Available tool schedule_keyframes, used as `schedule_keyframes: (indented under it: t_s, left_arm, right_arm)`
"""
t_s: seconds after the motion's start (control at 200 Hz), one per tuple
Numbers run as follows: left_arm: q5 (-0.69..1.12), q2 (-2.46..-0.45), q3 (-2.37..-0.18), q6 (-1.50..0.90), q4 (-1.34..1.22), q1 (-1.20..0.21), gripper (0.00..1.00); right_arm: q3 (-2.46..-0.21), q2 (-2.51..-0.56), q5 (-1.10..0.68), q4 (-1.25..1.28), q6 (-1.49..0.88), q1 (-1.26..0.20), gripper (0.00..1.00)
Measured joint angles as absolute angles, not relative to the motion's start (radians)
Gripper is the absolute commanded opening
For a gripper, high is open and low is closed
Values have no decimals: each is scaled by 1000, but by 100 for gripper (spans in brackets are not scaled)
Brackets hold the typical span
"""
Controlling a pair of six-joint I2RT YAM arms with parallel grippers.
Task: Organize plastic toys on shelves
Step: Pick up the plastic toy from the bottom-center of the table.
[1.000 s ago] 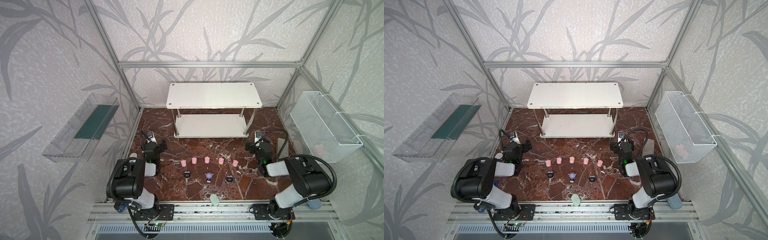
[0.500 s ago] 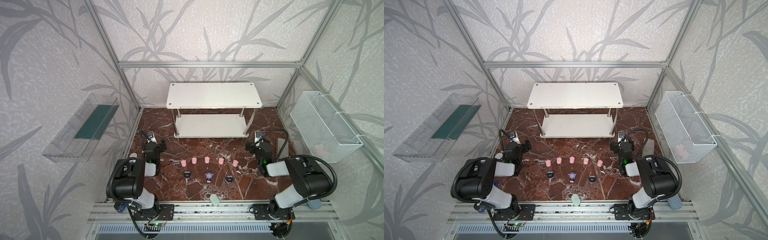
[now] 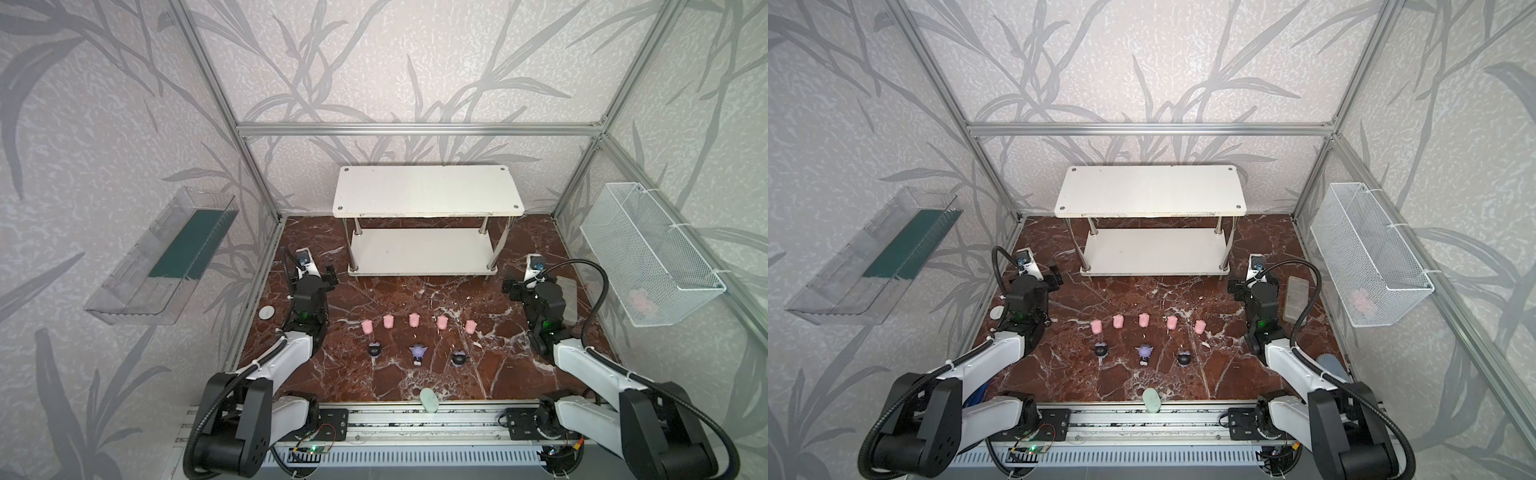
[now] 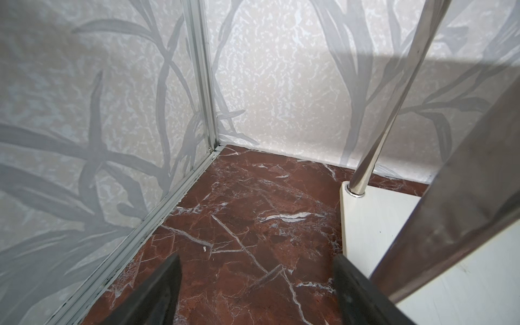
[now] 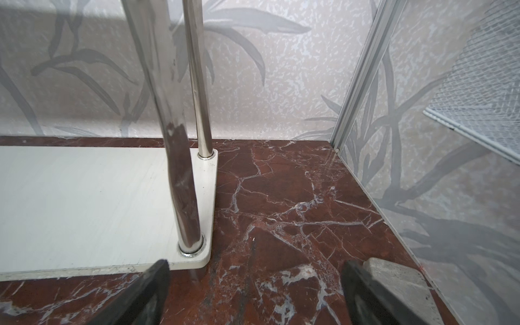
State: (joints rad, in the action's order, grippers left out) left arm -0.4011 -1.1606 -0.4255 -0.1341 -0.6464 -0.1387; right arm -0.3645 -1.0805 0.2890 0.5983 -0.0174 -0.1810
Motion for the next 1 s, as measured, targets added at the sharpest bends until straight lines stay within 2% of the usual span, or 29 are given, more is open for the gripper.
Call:
schedule_keyframes:
  t_s: [0.27,0.49,0.655,0.79,1.0]
  left_arm:
    - [-533,-1005,-426,-285,-385,-298,82]
    - [-558,-808,-424,-416,-165,-339,82]
    - [-561,-736,-406,-461,-84,-344,82]
    - [-560,-755,-405,-467,-72,-345,82]
    - [-556,-791,-405,-469,-83,-345,82]
  right_arm:
    - [-382,-793,287,218,-145,-220,95]
    - [-411,-652,231,-65,-239,-296,95]
    - [-412,-592,200,-205,-289,-498,93]
    - [-413,-590,201,-281,-307,-685,92]
    - [-413,-598,187,-360,-346,-888,92]
